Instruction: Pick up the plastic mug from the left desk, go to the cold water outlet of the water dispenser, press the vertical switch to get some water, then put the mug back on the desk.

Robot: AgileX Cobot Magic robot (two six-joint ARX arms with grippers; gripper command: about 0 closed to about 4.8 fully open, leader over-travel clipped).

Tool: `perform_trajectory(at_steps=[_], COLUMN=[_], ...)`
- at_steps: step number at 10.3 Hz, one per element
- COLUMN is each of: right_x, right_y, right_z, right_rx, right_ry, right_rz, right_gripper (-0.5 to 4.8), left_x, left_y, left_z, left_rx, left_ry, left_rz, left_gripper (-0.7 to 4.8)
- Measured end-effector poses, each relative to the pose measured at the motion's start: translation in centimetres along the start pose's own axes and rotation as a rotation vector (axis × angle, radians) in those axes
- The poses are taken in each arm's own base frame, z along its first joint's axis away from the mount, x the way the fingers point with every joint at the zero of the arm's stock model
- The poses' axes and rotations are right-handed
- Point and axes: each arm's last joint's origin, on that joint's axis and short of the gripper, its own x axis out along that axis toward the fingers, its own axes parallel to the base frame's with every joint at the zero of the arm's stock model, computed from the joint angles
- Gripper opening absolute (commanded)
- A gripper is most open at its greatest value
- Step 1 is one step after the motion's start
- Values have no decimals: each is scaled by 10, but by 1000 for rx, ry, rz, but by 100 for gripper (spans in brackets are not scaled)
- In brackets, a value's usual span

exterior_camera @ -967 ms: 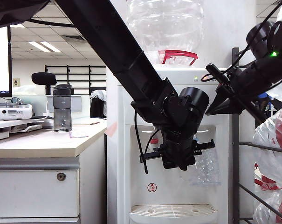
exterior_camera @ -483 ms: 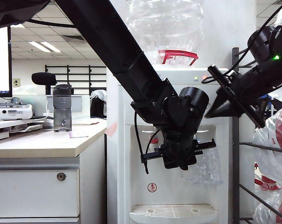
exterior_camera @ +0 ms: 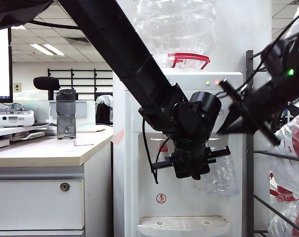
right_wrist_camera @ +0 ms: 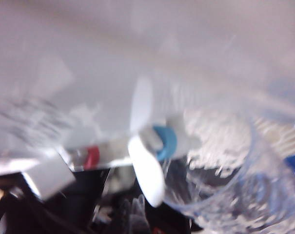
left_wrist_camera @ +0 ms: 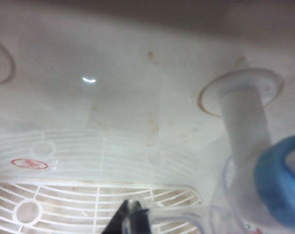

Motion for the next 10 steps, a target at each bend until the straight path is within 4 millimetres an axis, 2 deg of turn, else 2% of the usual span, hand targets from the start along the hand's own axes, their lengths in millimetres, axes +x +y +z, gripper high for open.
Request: perform_trajectory(at_steps=[4, 7, 10], right_x=[10, 11, 3], right_y=[-11, -9, 1], right_z=[-4, -1, 3], right_rx=[14, -14, -38], right_ry=[36, 9, -18], right_rz=[5, 34, 56], right_gripper=[-5, -5, -5], left_x=[0, 0, 0], left_y=[0, 0, 0], left_z=[0, 0, 0], left_rx=[3, 3, 3], left_ry=[0, 0, 0], left_rz=[0, 0, 0], left_gripper=[-7, -7, -7])
